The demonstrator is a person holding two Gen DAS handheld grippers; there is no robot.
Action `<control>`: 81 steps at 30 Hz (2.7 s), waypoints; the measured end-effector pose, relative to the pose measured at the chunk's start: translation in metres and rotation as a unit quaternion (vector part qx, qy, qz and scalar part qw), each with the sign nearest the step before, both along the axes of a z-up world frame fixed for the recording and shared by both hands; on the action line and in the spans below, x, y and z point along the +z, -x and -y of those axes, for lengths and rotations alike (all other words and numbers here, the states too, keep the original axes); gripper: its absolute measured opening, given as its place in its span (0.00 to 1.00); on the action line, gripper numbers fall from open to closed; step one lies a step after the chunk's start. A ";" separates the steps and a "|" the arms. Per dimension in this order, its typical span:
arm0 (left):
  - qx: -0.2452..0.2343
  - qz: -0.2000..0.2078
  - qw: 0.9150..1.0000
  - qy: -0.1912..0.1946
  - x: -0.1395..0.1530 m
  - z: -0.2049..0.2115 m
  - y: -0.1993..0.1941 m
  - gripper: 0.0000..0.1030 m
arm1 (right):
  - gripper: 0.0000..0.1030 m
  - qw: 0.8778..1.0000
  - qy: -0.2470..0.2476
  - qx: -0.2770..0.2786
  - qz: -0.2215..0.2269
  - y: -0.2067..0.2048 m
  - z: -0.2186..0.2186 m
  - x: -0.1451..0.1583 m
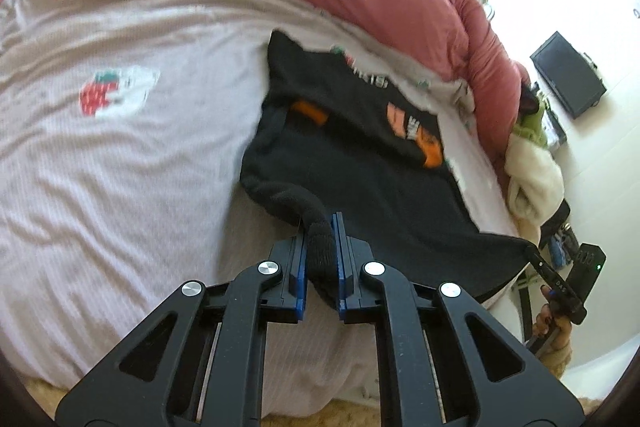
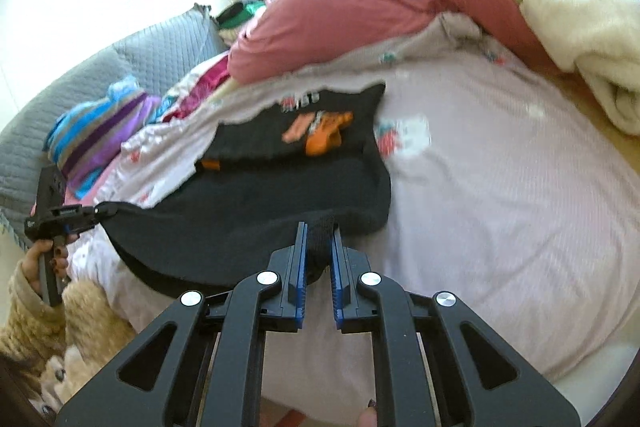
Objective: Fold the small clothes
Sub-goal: 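Lift the hem with both grippers and fold it toward the collar, then open both grippers and release the folded hem on the shirt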
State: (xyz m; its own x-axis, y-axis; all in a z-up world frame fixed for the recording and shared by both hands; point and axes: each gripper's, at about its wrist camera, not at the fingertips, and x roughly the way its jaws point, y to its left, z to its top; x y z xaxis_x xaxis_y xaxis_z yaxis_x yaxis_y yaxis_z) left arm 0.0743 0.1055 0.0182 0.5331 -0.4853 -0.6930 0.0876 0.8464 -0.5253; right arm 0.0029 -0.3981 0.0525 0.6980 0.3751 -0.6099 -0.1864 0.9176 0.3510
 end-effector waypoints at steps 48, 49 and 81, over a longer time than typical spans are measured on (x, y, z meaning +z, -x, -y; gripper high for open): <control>0.079 -0.053 0.995 0.043 -0.057 0.000 -0.279 0.05 | 0.10 0.987 0.027 -0.121 -0.104 -0.326 0.014 -0.089; 0.079 -0.052 0.995 0.044 -0.059 -0.001 -0.278 0.06 | 0.13 0.987 0.027 -0.117 -0.106 -0.328 0.014 -0.091; 0.026 0.027 0.991 -0.130 -0.064 0.027 -0.198 0.27 | 0.48 0.988 0.147 0.005 -0.045 -0.268 -0.054 -0.080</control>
